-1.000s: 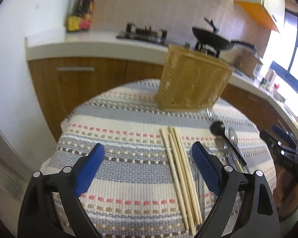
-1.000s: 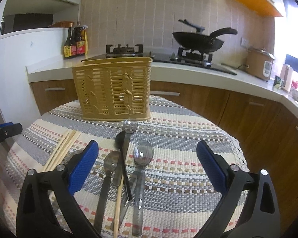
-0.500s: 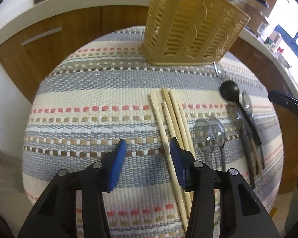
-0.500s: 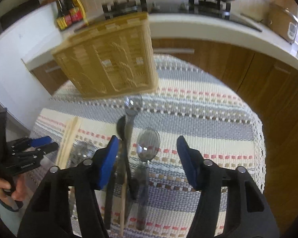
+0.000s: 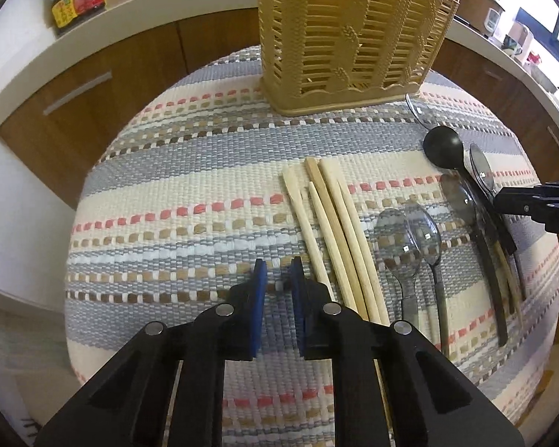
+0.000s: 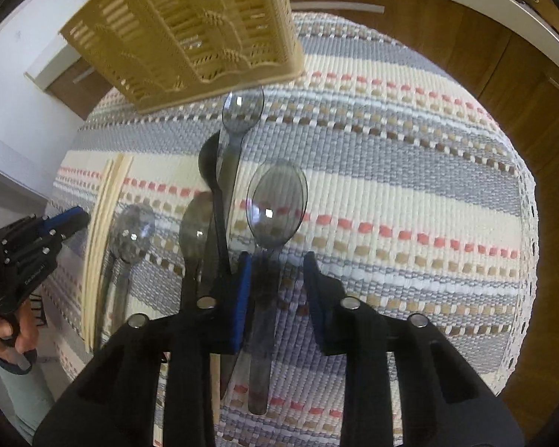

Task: Organize utensils
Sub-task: 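Grasp a wooden chopstick with the left tool while the right tool grasps a clear spoon, then lift chopstick and spoon and drop them into the tan caddy with both tools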

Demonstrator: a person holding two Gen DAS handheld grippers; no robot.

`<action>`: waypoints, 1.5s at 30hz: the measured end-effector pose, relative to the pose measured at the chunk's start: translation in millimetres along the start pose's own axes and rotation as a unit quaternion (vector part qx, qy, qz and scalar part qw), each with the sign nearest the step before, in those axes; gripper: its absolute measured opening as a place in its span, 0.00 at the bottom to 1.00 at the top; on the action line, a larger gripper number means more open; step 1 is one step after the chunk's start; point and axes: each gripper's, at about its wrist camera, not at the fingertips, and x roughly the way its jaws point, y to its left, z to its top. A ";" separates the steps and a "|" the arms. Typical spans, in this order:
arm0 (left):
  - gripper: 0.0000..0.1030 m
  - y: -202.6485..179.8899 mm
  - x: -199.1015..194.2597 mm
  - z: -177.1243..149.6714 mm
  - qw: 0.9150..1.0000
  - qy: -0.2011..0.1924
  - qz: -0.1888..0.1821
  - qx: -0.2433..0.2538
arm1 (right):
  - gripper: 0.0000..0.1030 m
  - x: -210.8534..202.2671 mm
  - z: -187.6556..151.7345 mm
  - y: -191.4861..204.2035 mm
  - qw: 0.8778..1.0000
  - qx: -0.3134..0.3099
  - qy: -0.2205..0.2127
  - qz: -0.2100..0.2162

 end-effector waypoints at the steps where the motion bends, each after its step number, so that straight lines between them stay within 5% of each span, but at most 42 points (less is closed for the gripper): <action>1: 0.08 -0.5 -0.4 0.2 1.000 -0.001 0.004 0.002 | 0.10 -0.8 -0.9 0.5 1.000 -0.001 -0.001 0.003; 20: 0.08 13.2 0.9 14.0 0.995 -0.004 -0.095 -0.034 | 0.10 -13.0 -13.8 -40.7 1.000 0.016 -0.011 -0.019; 24: 0.12 0.8 8.3 16.8 0.999 0.010 -0.051 -0.012 | 0.10 -11.4 -11.6 -39.5 1.000 0.010 -0.005 -0.021; 37: 0.19 -15.1 7.0 15.6 0.999 0.037 -0.005 0.025 | 0.11 5.2 4.4 -28.2 0.999 -0.013 0.034 -0.036; 40: 0.16 -16.1 6.8 16.6 0.999 0.039 0.002 0.029 | 0.11 7.6 5.3 -19.7 0.997 -0.034 0.040 -0.055; 42: 0.04 -17.7 7.0 16.9 0.999 0.035 0.014 0.029 | 0.10 6.8 4.2 -15.7 0.997 -0.041 0.036 -0.060; 45: 0.04 -20.9 3.9 16.1 1.000 0.014 -0.001 0.018 | 0.09 -4.1 1.4 -13.5 0.998 -0.043 0.004 -0.054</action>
